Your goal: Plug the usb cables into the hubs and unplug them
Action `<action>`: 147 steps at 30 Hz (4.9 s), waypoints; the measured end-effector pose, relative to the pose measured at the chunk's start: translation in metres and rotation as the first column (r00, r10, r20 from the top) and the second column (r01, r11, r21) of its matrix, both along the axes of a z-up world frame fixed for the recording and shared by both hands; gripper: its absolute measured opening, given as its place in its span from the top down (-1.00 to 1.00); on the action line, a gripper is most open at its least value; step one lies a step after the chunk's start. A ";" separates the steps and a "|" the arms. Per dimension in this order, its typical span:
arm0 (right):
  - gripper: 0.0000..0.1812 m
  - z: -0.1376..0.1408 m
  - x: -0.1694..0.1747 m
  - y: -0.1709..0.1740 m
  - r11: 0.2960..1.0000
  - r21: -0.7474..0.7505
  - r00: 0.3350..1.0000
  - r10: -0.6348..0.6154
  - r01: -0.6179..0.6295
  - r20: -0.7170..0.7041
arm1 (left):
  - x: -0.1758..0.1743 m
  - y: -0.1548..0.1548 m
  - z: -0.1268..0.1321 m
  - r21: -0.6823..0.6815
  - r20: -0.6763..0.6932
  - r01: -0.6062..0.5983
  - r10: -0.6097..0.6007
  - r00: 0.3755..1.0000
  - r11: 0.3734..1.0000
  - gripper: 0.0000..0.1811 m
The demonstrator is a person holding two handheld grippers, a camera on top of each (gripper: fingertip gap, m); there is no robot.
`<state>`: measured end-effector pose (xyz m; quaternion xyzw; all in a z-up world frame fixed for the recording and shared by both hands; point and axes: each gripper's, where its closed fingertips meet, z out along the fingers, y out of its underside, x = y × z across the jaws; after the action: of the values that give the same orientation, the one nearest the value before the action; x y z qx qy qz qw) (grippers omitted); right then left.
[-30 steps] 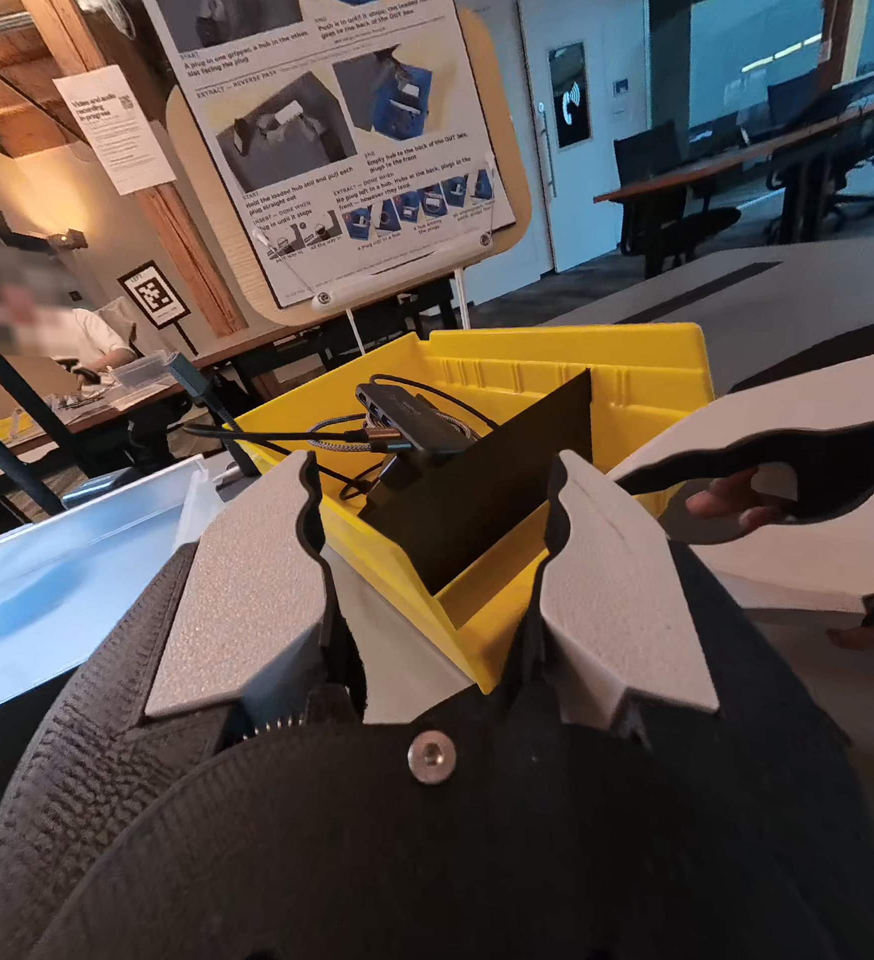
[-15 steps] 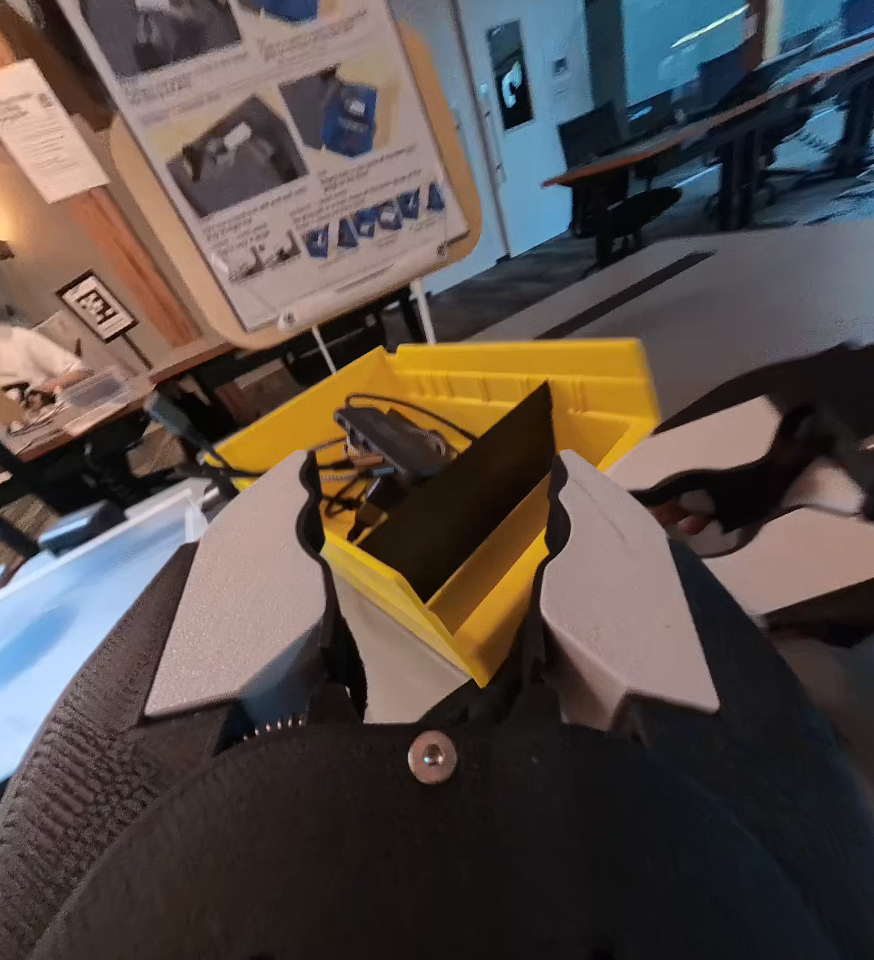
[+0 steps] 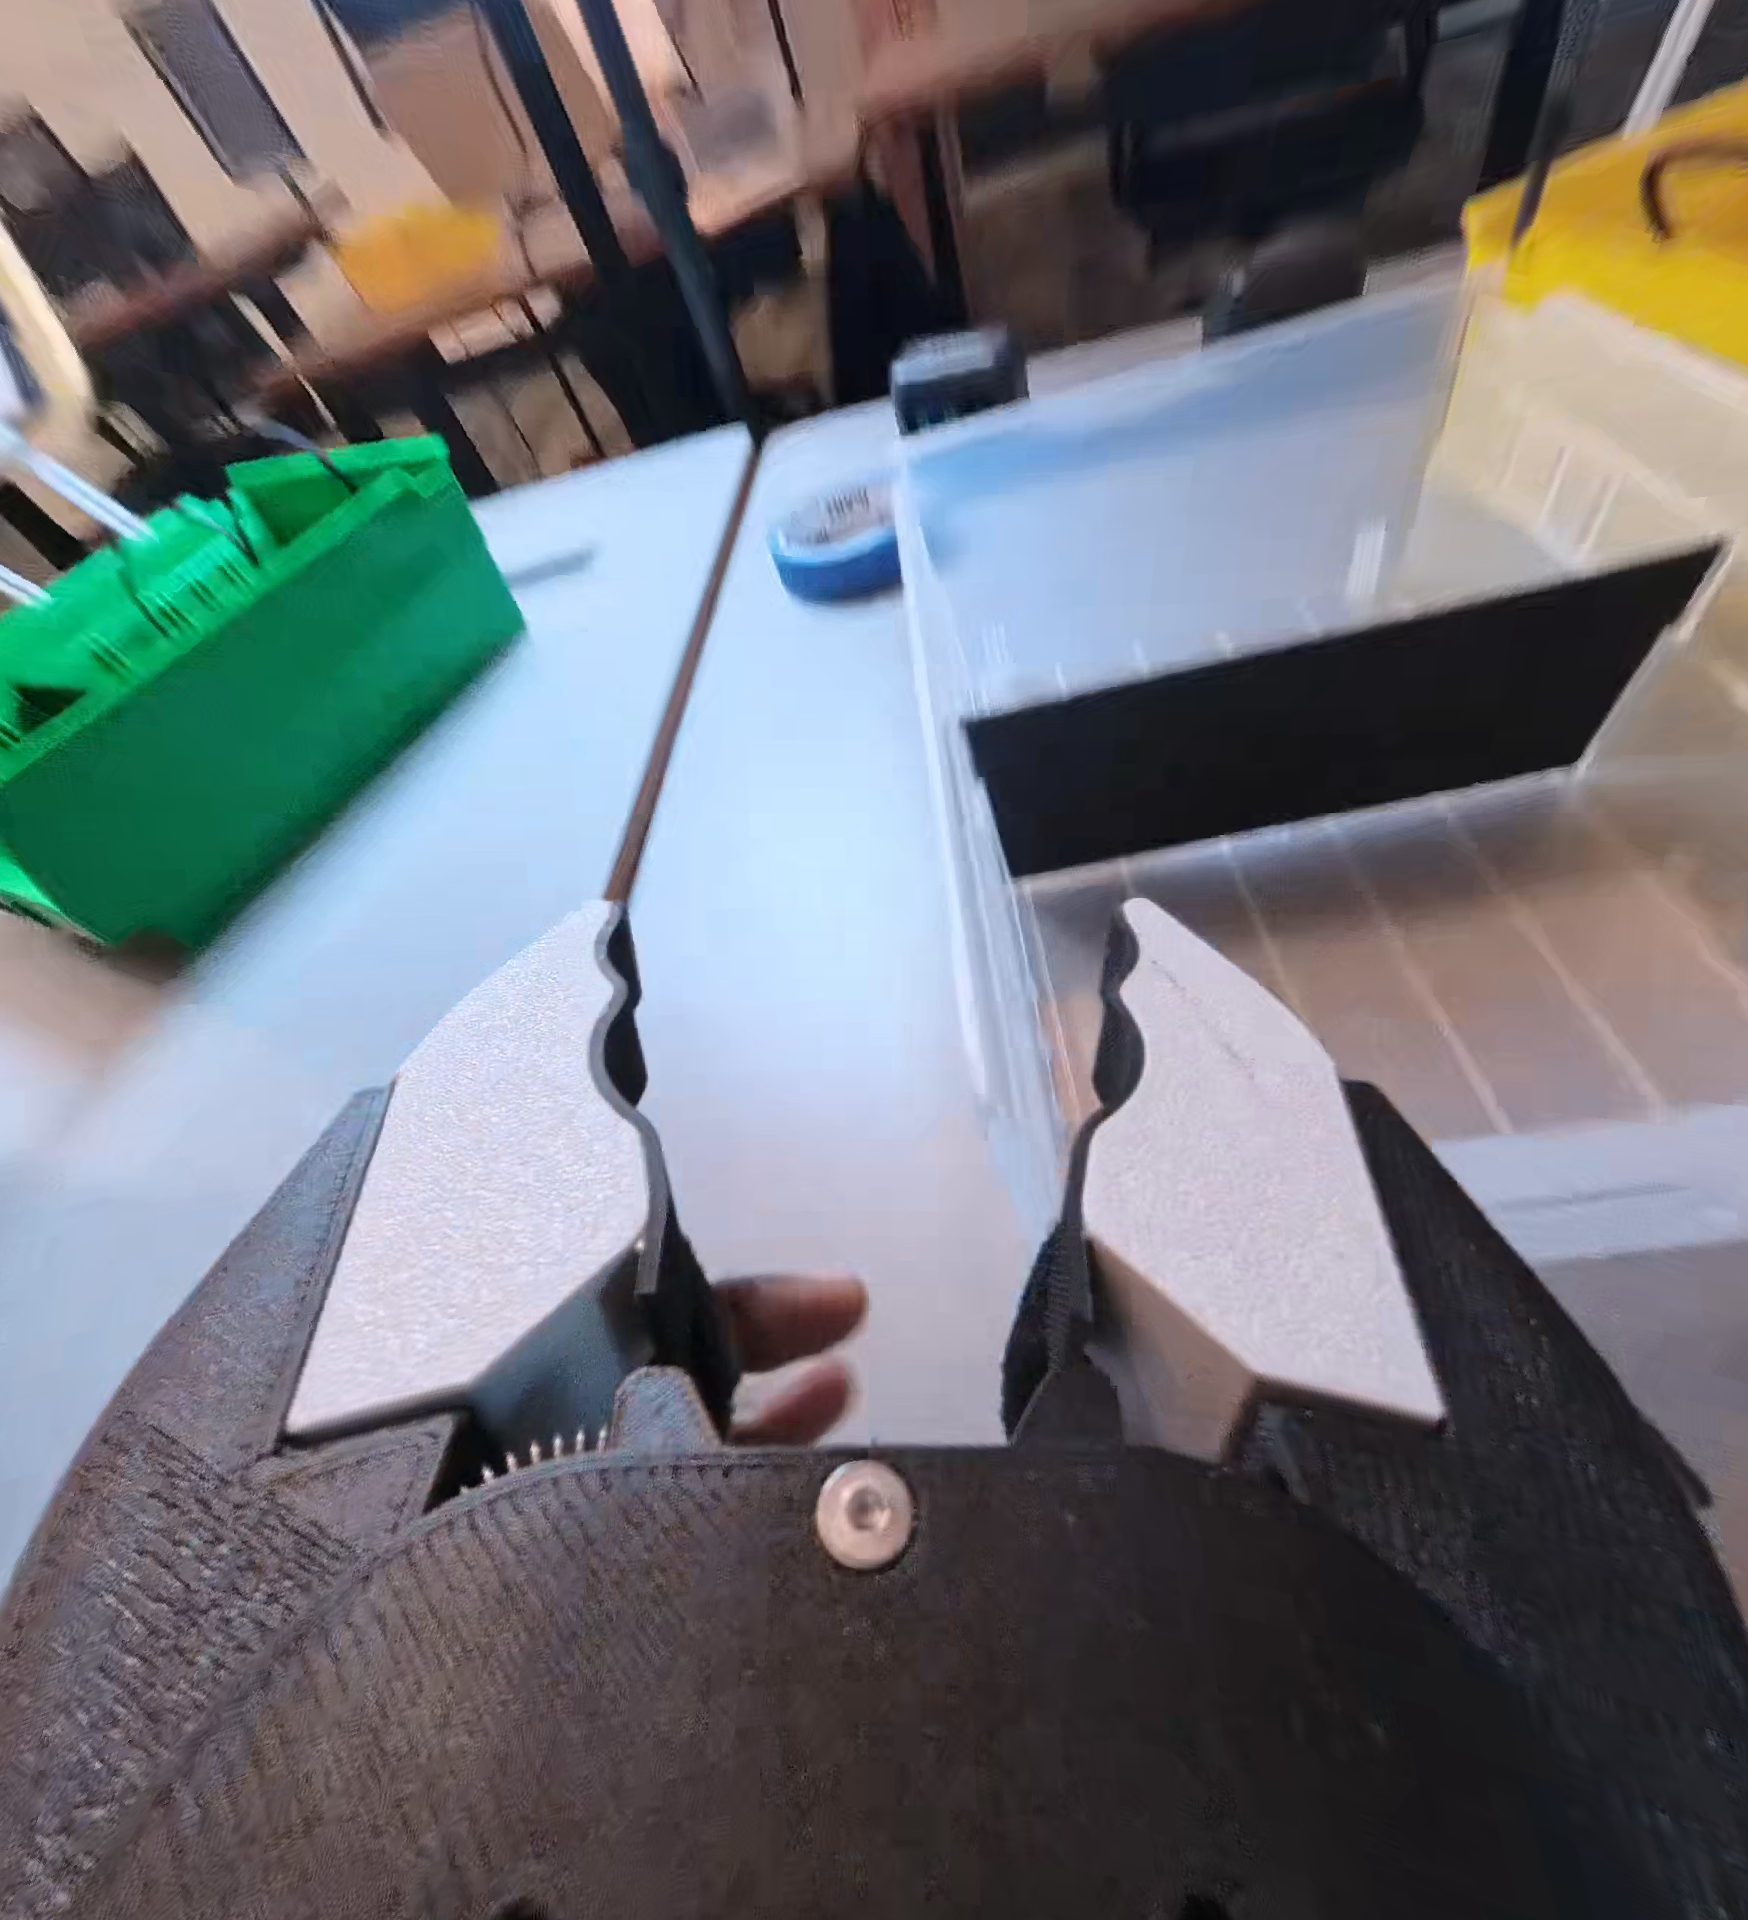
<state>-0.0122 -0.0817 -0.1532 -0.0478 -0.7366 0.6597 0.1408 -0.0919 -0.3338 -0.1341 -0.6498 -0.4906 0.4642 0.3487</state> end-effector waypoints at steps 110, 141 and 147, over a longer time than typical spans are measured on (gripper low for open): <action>0.57 -0.080 -0.011 0.519 -0.157 0.663 0.443 -0.630 0.732 -0.638 | -0.027 0.155 -0.102 -0.515 0.477 0.670 -0.471 0.742 0.534 0.60; 0.31 0.037 0.034 0.495 0.333 0.167 0.370 -0.871 0.928 -0.322 | -0.065 0.131 0.017 0.185 0.115 0.511 -0.535 0.837 0.840 0.32; 0.33 0.034 0.032 0.494 0.329 0.171 0.369 -0.871 0.928 -0.323 | -0.117 0.107 -0.021 0.001 0.383 0.455 -0.420 0.823 0.891 0.32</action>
<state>0.0199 0.4123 -0.1188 -0.3674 -0.6673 0.3394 0.5519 -0.2088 -0.2266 -0.1548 -0.8361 -0.3641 0.2613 0.3164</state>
